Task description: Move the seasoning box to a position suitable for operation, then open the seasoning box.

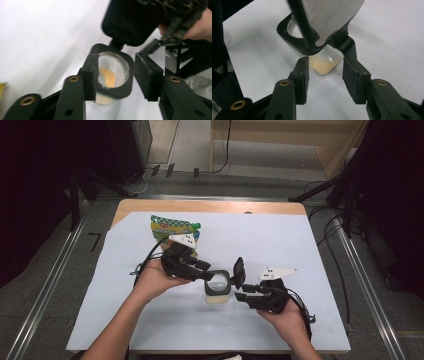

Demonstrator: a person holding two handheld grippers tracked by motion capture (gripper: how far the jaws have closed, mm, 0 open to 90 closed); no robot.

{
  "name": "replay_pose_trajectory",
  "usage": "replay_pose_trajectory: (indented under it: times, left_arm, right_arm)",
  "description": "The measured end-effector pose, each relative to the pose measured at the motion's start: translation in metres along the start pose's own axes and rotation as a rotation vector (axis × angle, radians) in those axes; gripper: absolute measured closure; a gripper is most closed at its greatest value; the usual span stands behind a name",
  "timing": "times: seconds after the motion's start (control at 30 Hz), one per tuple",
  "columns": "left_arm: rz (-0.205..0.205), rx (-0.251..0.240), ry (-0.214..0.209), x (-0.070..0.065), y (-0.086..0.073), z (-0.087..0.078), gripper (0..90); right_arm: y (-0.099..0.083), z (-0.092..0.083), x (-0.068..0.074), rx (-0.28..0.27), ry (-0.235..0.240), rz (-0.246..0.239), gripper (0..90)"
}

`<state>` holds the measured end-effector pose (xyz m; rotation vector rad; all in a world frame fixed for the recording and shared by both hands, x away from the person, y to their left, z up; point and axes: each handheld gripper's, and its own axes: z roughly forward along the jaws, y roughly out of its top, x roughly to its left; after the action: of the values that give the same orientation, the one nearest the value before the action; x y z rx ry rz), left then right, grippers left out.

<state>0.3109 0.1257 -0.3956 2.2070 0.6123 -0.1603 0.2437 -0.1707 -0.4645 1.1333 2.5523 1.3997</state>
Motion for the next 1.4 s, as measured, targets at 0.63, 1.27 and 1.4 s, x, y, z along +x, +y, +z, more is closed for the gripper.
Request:
replay_pose_trajectory:
  times: [0.63, 1.27, 1.4]
  left_arm:
    - [-0.086, -0.043, 0.135, 0.029, -0.026, -0.048, 46.4]
    - [-0.140, -0.078, 0.247, 0.065, -0.048, -0.080, 41.5]
    - [-0.149, -0.081, 0.266, 0.073, -0.052, -0.087, 41.1]
  right_arm:
    - [-0.004, 0.002, -0.005, 0.006, 0.002, -0.034, 44.9]
    - [-0.004, 0.008, -0.005, 0.039, 0.002, -0.059, 45.6]
    - [-0.004, 0.009, -0.004, 0.046, 0.002, -0.060, 45.6]
